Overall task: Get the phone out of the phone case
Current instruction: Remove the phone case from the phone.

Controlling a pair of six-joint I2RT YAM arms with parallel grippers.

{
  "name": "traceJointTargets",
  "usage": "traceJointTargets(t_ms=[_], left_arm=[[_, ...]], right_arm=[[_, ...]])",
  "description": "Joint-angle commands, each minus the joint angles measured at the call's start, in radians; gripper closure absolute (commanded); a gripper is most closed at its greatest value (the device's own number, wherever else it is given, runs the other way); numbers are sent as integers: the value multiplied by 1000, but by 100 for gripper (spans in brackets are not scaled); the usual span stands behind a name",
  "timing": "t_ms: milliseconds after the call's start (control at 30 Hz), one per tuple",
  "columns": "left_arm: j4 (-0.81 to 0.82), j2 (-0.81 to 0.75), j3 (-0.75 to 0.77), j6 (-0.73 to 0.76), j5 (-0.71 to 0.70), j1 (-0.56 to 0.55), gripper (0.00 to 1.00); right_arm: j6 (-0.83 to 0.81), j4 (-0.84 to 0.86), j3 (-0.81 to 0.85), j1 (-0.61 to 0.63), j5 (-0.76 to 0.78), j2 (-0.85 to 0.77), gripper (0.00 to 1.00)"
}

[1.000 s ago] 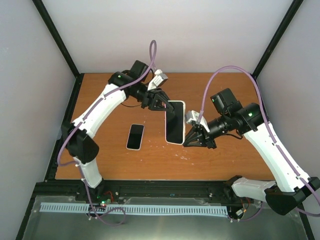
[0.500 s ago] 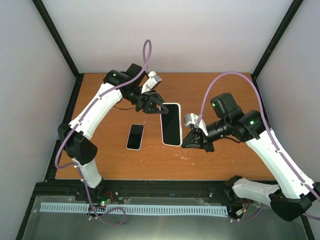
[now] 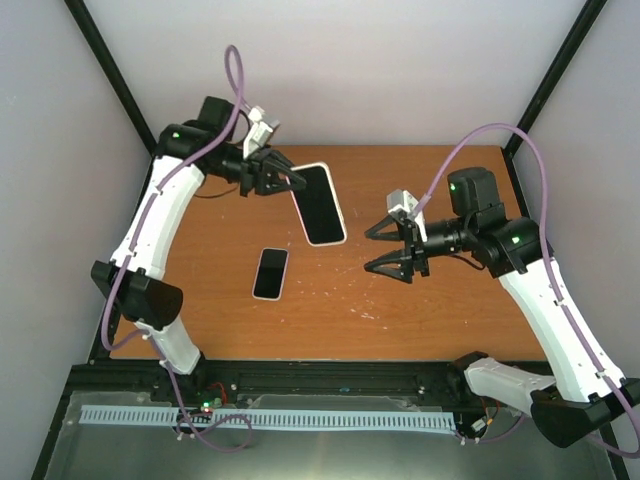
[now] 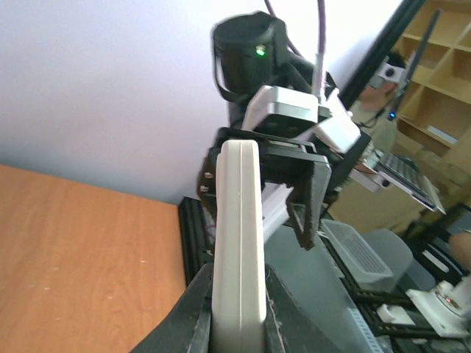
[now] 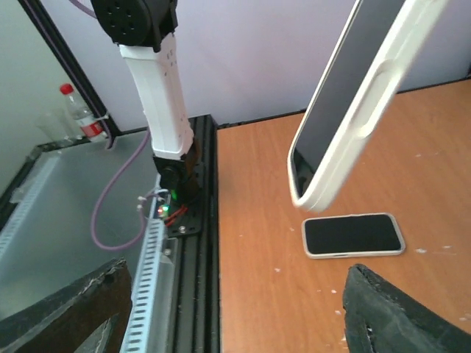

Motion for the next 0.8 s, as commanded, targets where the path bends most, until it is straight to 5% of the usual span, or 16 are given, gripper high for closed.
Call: traceJointTargets(t_ms=[0, 33, 100, 133, 167, 267, 367, 567, 667, 767], left_arm=[[69, 30, 81, -126, 327, 73, 100], [180, 1, 55, -247, 263, 79, 100], [633, -184, -165, -718, -452, 26, 100], [636, -244, -201, -685, -726, 1, 100], [606, -276, -190, -637, -816, 14, 100], [692, -361, -233, -672, -646, 74, 100], [986, -448, -438, -900, -483, 70, 100], [2020, -821, -1207, -1611, -823, 63, 100], [2266, -848, -1334, -1763, -848, 60, 100], [2377, -819, -1373, -1845, -822, 56, 100]], right_arm=[[109, 85, 24, -18, 85, -5, 20], [125, 96, 18, -22, 121, -3, 19], [121, 98, 7, -25, 142, 5, 18], [120, 100, 1, -26, 149, 9, 18], [121, 101, -4, -26, 155, 15, 18], [151, 139, -28, -28, 183, 22, 19], [210, 234, -68, -33, 212, 8, 19], [497, 592, -185, -156, 29, -26, 24], [712, 813, -229, -165, -95, 11, 34], [866, 978, -282, -164, -109, 32, 33]])
